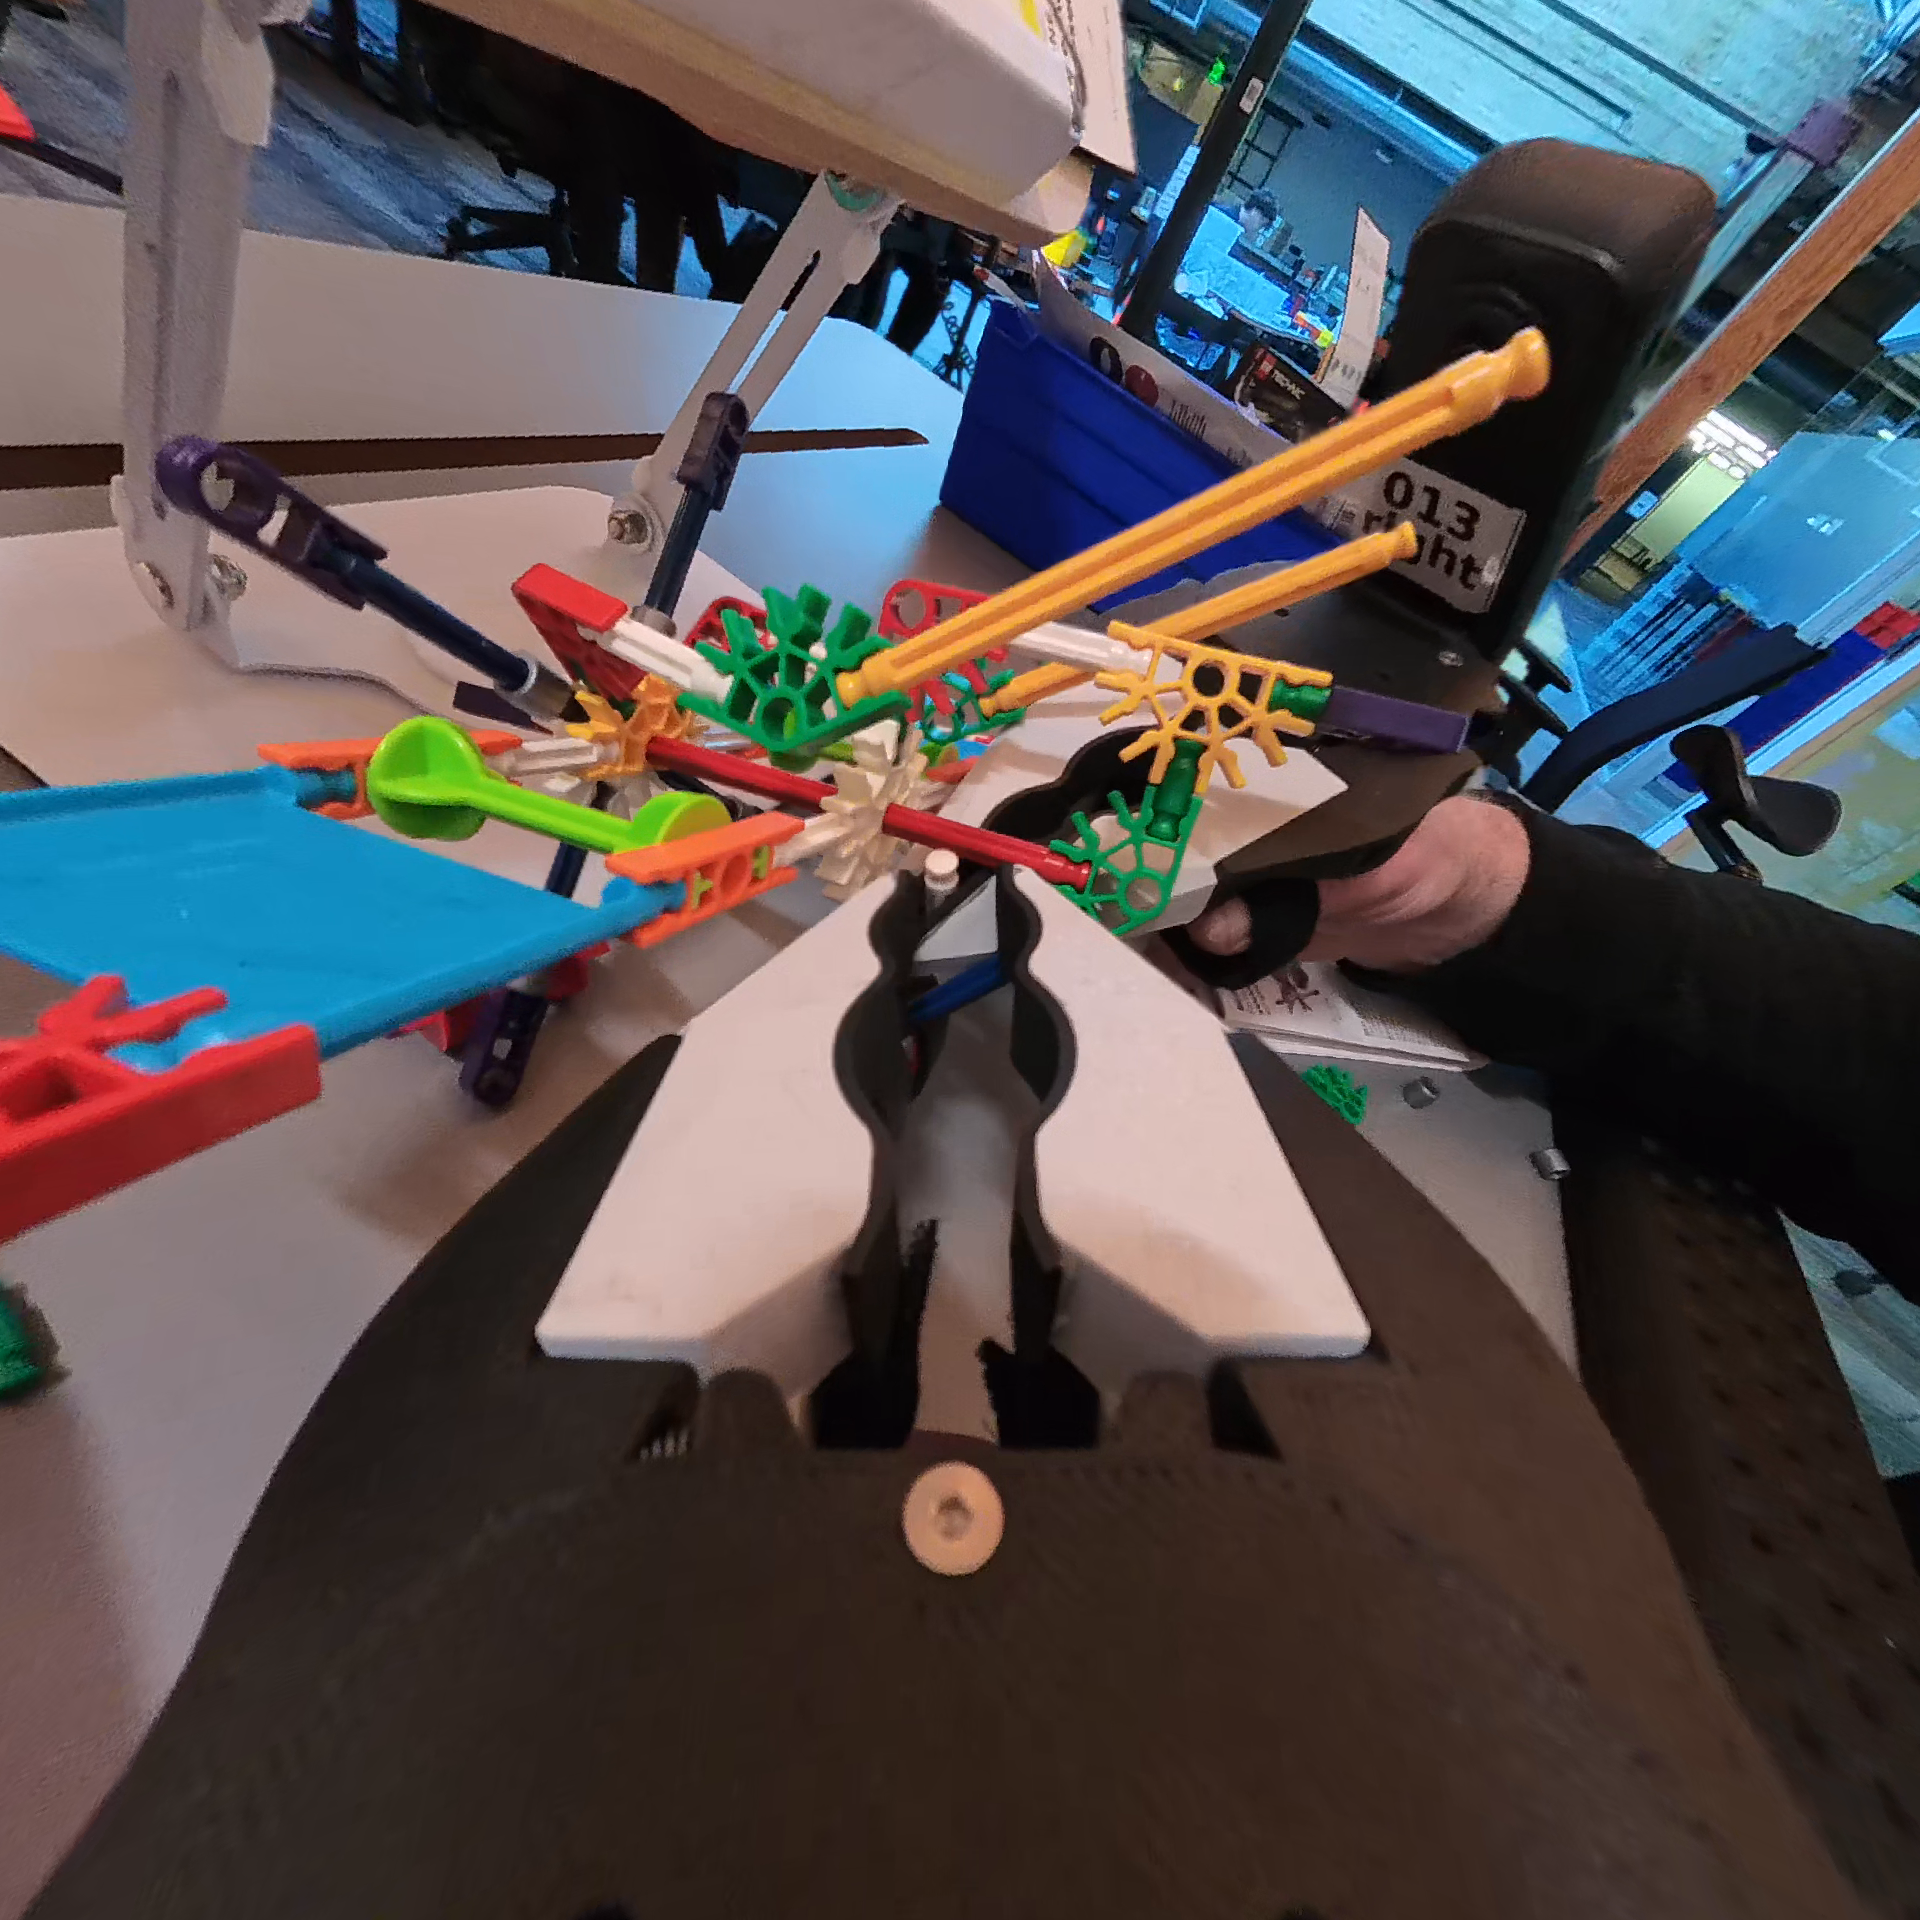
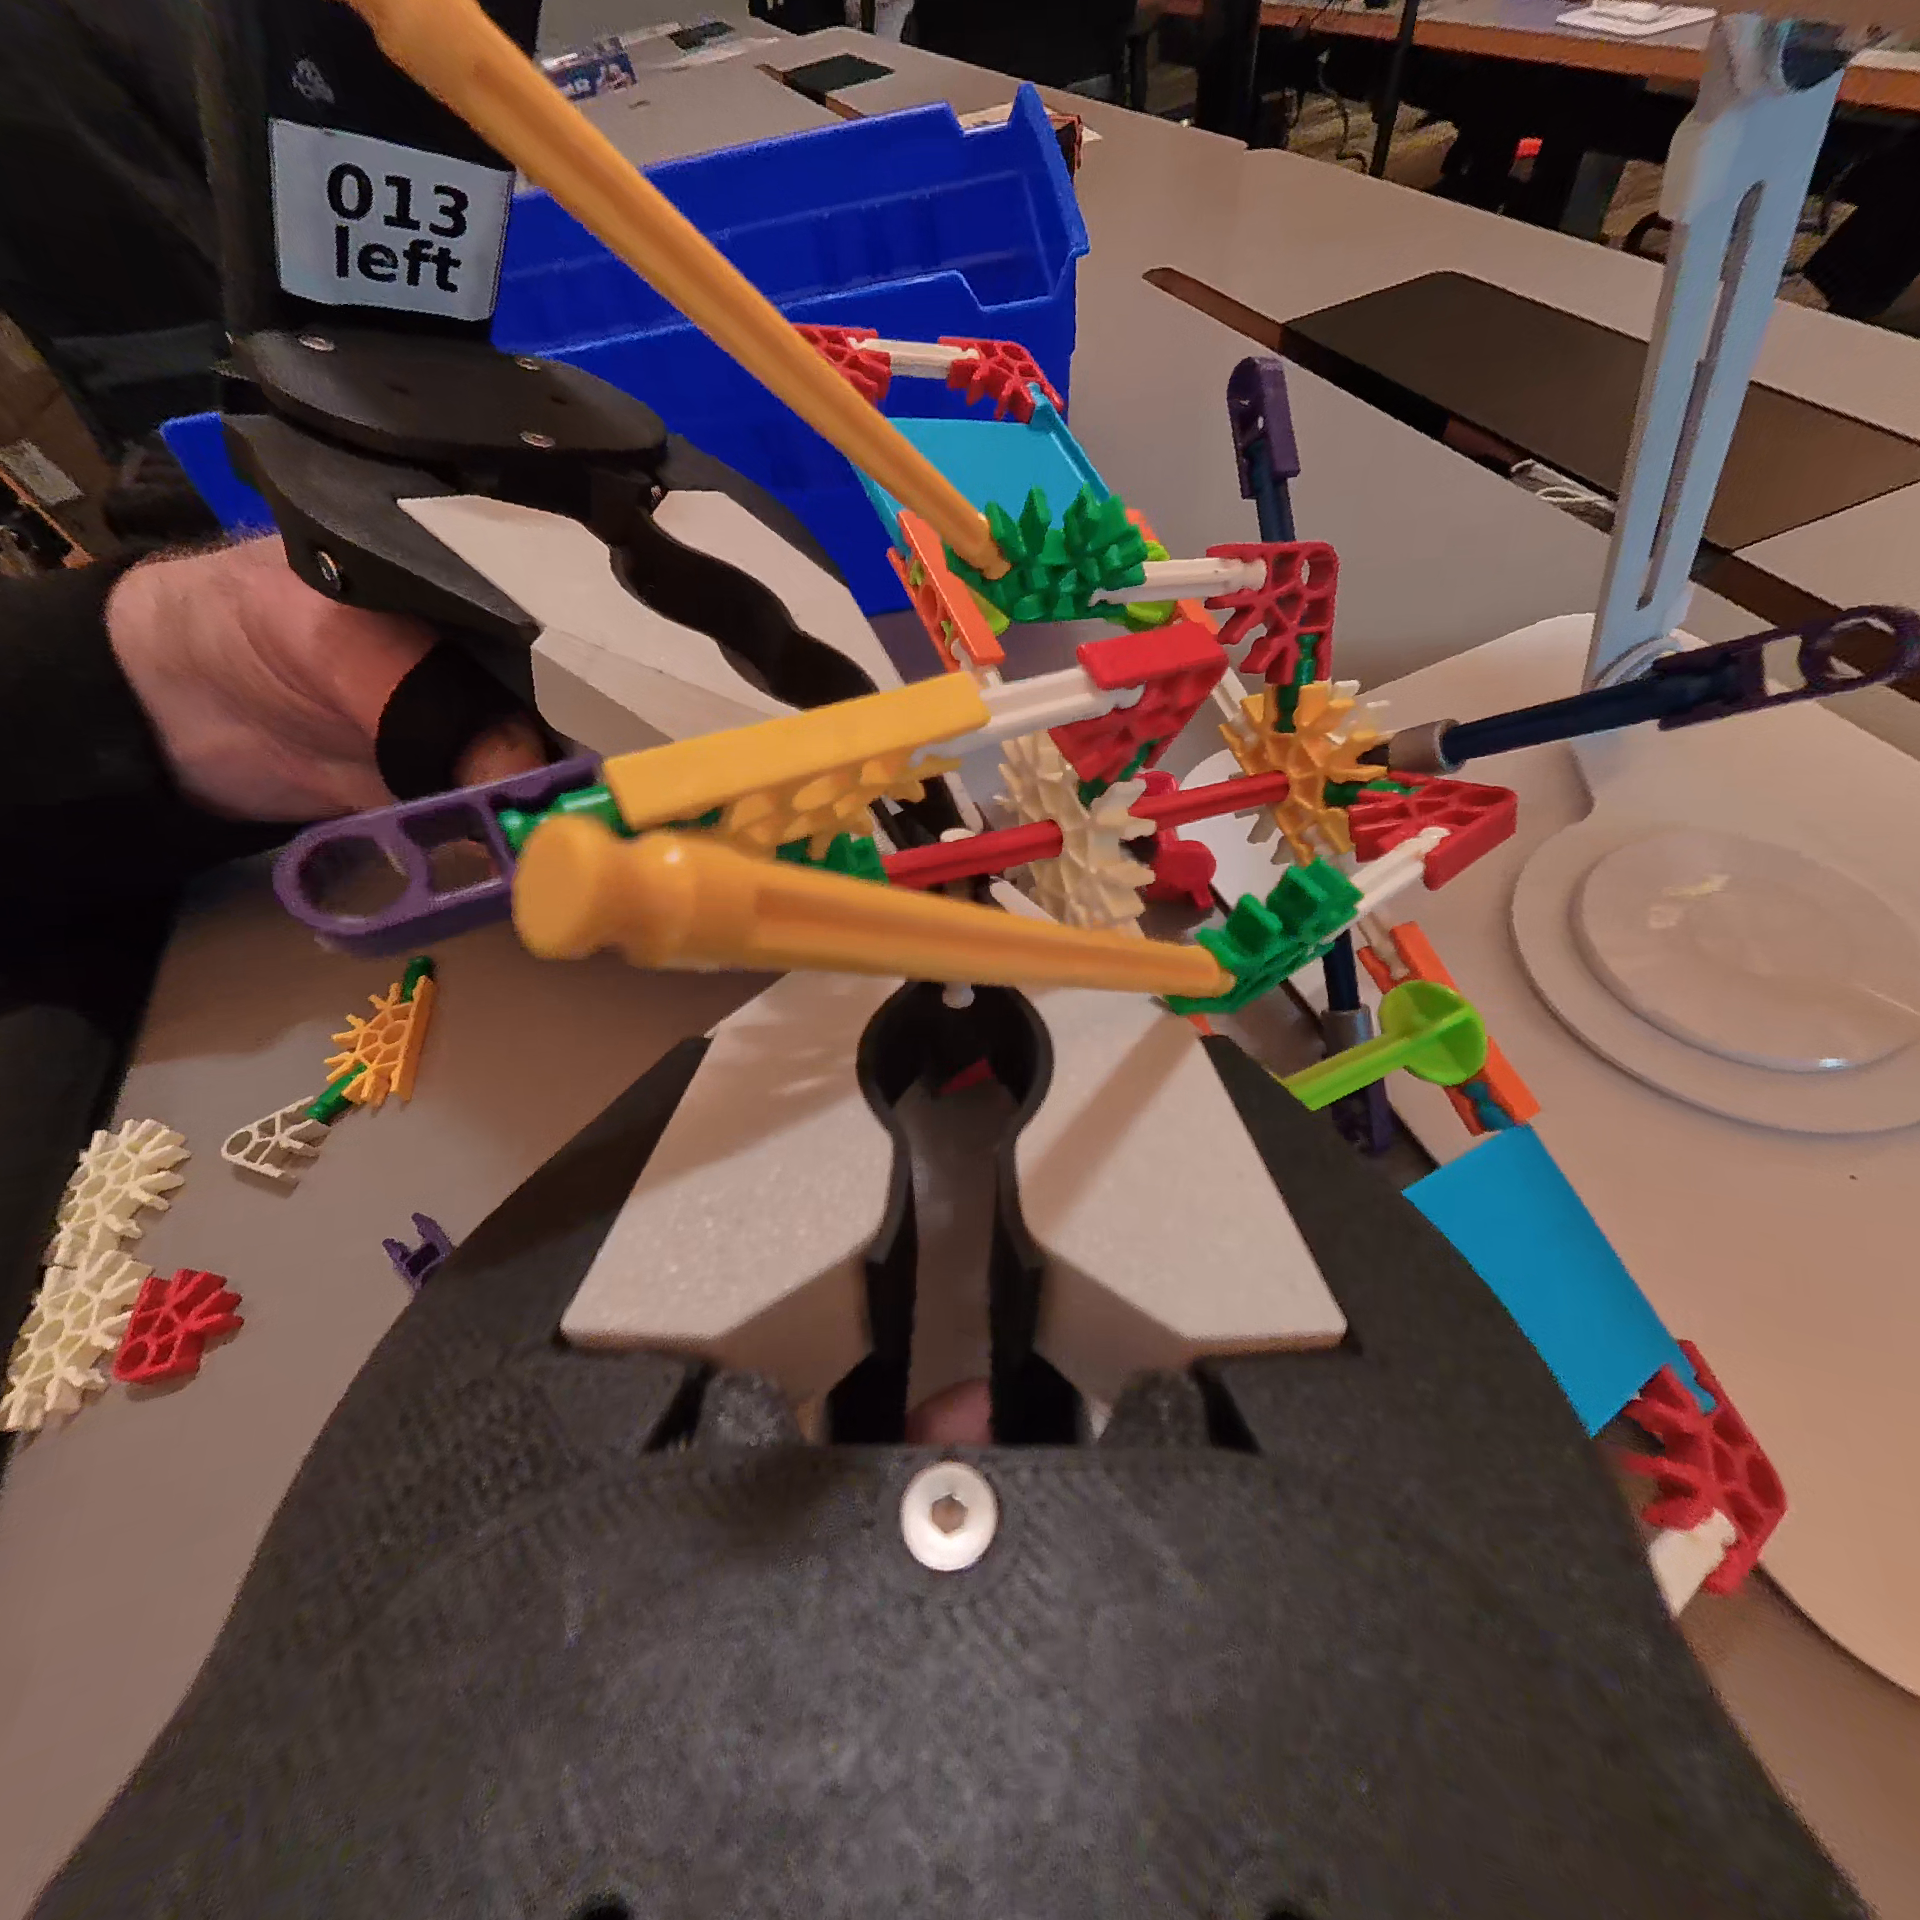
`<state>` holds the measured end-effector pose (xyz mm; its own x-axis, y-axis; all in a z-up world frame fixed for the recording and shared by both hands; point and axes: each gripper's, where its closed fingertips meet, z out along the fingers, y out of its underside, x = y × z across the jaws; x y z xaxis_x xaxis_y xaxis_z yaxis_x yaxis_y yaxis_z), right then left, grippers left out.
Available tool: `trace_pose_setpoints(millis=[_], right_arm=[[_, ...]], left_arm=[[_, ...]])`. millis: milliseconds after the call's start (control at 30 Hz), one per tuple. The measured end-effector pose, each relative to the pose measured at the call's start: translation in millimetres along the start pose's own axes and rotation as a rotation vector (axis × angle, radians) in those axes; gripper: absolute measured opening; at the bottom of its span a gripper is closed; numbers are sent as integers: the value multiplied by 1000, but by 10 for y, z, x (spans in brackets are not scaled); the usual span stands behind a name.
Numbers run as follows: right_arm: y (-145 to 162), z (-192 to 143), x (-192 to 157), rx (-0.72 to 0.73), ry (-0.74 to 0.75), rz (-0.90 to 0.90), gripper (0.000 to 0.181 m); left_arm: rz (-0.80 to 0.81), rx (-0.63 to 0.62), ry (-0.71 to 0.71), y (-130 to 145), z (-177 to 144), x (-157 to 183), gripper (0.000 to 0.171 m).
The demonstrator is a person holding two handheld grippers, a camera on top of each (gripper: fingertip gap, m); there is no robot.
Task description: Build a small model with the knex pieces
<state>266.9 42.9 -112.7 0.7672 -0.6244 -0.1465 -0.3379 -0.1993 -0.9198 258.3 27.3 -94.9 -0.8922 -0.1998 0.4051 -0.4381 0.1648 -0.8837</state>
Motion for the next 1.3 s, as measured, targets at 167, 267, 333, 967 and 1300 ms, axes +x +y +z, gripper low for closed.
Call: trace_pose_setpoints(millis=[167,267,333,967,1300], right_arm=[[11,-17,-40,-1,-65,50,1],[13,-34,-64,0,-98,64,1],[23,-39,-85,-5,-114,61,1],[33,-117,-240,-1,-235,14,1],[-12,-186,-315,38,-283,-11,1]], left_arm=[[78,-14,-10,22,0,37,12],[109,-24,-32,32,-10,25,15],[121,-24,-35,33,-13,26,16],[184,-9,43,50,-25,183,7],[179,20,113,23,-36,300,3]])
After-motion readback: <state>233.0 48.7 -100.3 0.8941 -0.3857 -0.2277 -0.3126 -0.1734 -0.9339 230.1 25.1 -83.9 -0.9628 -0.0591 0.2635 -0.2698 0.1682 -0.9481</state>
